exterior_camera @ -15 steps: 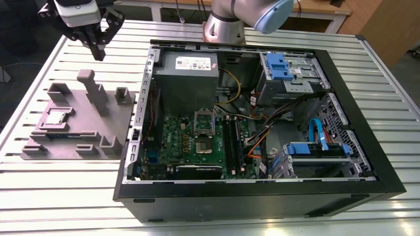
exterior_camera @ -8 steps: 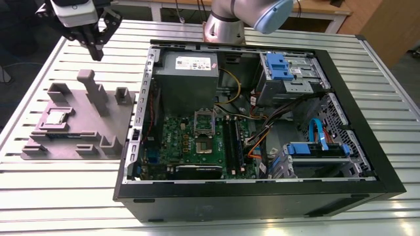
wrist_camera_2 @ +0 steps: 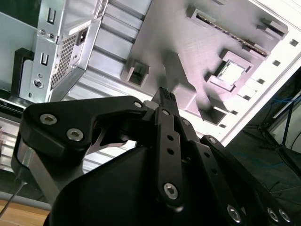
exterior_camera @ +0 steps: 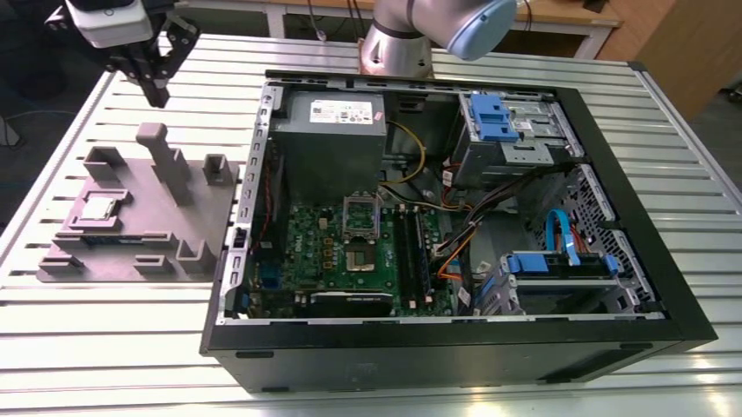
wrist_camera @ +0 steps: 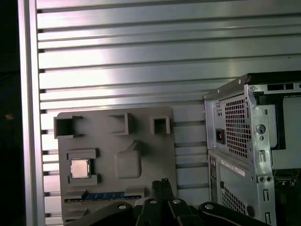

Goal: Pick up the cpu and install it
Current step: 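Reach for the cpu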

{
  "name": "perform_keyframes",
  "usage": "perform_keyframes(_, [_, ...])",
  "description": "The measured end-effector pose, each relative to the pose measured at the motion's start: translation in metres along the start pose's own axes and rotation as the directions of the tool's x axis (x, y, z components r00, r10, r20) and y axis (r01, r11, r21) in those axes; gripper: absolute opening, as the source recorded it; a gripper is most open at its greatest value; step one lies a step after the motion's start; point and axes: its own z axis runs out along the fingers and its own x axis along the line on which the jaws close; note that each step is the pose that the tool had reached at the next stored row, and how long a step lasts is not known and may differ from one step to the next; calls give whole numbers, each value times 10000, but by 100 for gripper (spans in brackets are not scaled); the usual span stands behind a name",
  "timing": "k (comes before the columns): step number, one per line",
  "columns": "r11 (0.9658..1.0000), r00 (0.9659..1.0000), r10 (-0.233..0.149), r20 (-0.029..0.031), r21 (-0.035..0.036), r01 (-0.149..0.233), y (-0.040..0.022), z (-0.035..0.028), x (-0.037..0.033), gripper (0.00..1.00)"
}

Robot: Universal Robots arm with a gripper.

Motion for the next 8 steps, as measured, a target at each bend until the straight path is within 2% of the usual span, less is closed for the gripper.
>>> perform_keyframes(8, [10000, 10000, -1, 1, -1, 1, -4, 6, 48, 10])
